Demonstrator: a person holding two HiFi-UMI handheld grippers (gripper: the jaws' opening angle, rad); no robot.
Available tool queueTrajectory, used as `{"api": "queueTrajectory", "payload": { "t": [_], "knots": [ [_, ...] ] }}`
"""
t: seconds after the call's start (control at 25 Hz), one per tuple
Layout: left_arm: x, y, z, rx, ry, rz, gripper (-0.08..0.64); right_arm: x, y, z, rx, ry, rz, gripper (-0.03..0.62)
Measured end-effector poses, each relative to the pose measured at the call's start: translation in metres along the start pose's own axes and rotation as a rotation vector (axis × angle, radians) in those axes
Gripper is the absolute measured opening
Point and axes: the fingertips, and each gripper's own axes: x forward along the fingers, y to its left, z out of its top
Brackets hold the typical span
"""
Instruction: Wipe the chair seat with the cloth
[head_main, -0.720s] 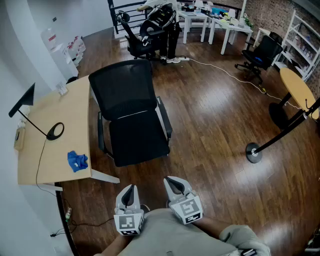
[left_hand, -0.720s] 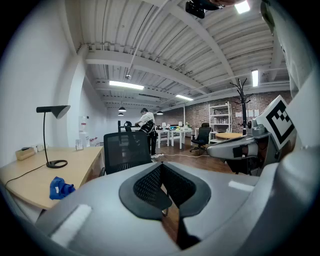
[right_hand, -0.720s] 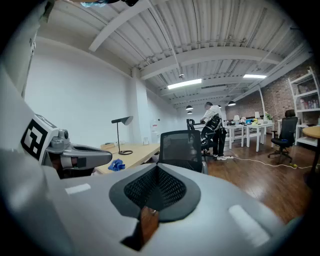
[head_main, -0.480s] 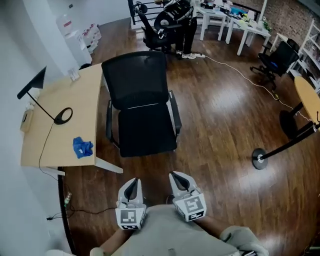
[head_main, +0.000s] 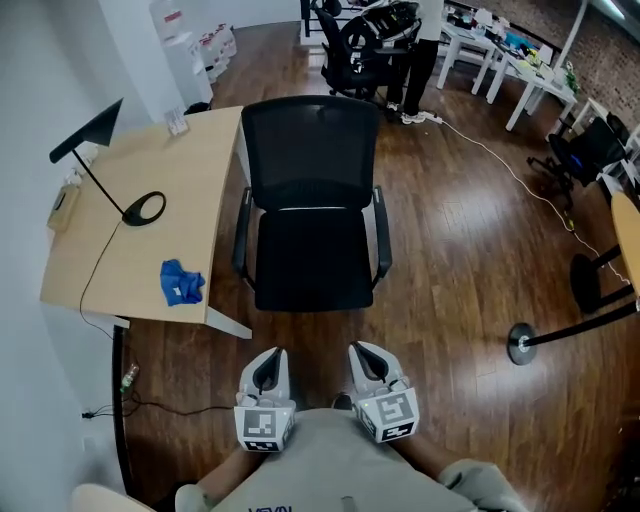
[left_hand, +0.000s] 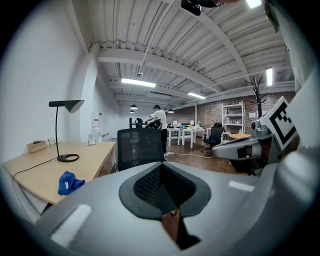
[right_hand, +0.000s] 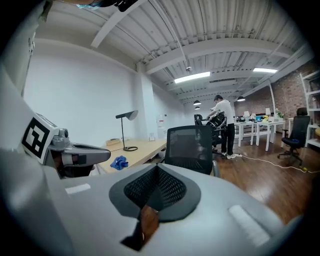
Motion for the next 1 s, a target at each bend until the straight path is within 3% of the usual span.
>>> {"api": "queueTrajectory", "payload": {
  "t": [0.2,0.4,0.72,1.0],
  "knots": [
    [0.032,0.071,0.012,-0.003,-0.029,0.027,0.005,0.071,0.016,0.023,-0.055,0.02,0.013,0.032],
    [0.052,0.164,0.017,-0.017,-0.058,0.136,0.005,0.158,0.046,0.052,-0.129,0.017,0.07,0.044],
    [0.032,0.317,-0.008,-0.09,-0.007,0.357,0.005,0.296,0.157,0.064,-0.266,0.11,0.301,0.066],
    [0.001,0.398,-0.034,-0.129,0.01,0.519,0.005,0.381,0.259,0.021,-0.36,0.224,0.522,0.124]
  ]
}}
